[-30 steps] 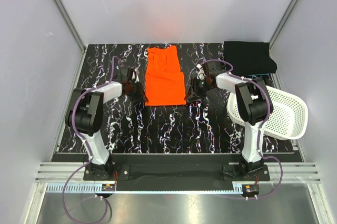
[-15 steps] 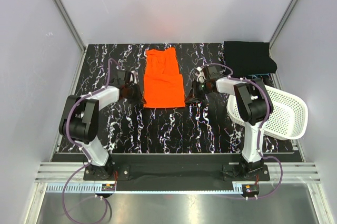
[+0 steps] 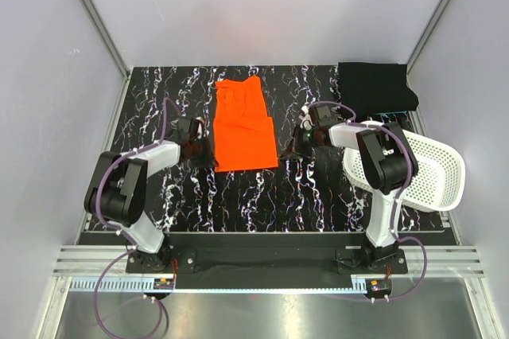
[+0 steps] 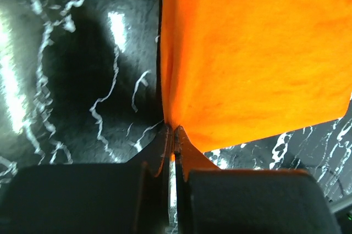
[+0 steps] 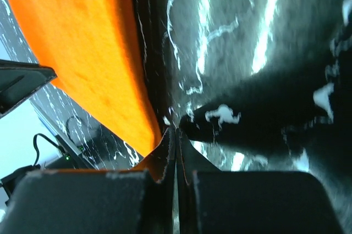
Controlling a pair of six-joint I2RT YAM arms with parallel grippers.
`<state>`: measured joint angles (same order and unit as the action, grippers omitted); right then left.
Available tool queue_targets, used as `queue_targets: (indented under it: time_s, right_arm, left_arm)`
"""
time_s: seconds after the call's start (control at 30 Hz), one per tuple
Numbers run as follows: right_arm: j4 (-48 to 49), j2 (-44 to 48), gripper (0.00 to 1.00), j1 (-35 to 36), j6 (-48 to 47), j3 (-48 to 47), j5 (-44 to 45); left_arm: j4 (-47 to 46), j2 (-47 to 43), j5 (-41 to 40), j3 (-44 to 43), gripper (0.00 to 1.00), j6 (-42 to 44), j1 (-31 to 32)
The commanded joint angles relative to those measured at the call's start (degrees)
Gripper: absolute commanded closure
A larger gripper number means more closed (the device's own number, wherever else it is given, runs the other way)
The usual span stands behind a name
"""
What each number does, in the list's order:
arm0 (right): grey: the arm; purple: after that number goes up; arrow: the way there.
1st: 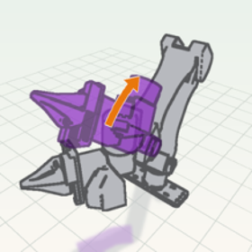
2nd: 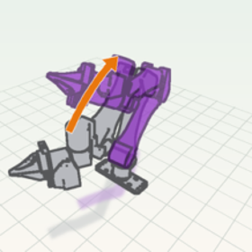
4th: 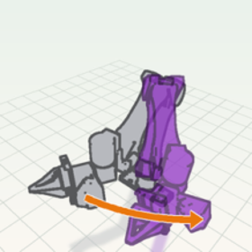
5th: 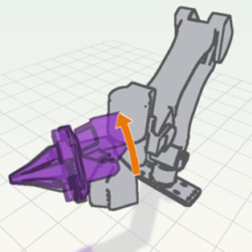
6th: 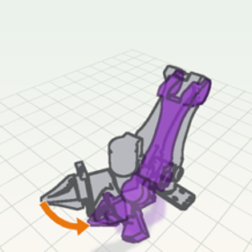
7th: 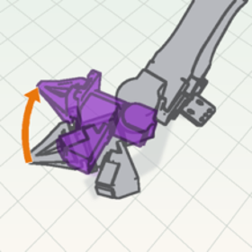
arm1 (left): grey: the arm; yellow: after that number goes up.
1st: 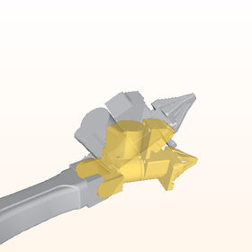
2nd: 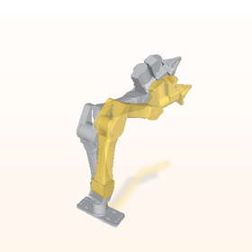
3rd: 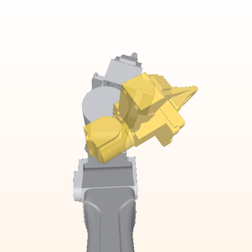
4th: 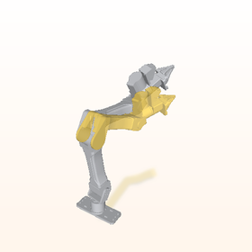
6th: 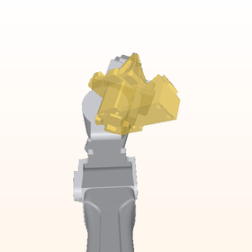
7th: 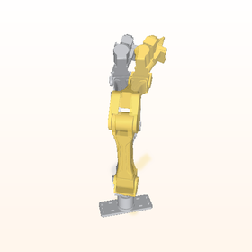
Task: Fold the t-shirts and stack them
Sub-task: Fold the tshirt
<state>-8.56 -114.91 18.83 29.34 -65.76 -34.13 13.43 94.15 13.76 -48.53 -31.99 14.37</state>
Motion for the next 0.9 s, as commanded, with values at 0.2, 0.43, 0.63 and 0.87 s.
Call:
queue_targets:
  time_s: [0.2,0.43,0.63,0.87]
  right_arm:
    - [1.1,8.5,1.00,4.8,4.0,8.4,5.8]
    - [1.7,12.7,0.73,5.0,3.6,10.3,6.2]
    - [1.6,11.4,0.66,5.0,2.2,8.4,4.1]
    - [1.6,8.7,0.62,5.0,1.0,5.8,2.6]
  left_arm:
    - [-0.1,-9.2,-2.7,6.3,0.86,-0.5,1.2]
    - [2.8,-12.1,-2.3,3.3,0.64,1.1,-0.8]
    - [2.6,-7.4,2.2,-0.2,0.69,1.9,-4.4]
    - [-0.3,-6.3,7.3,1.7,0.69,1.8,-4.5]
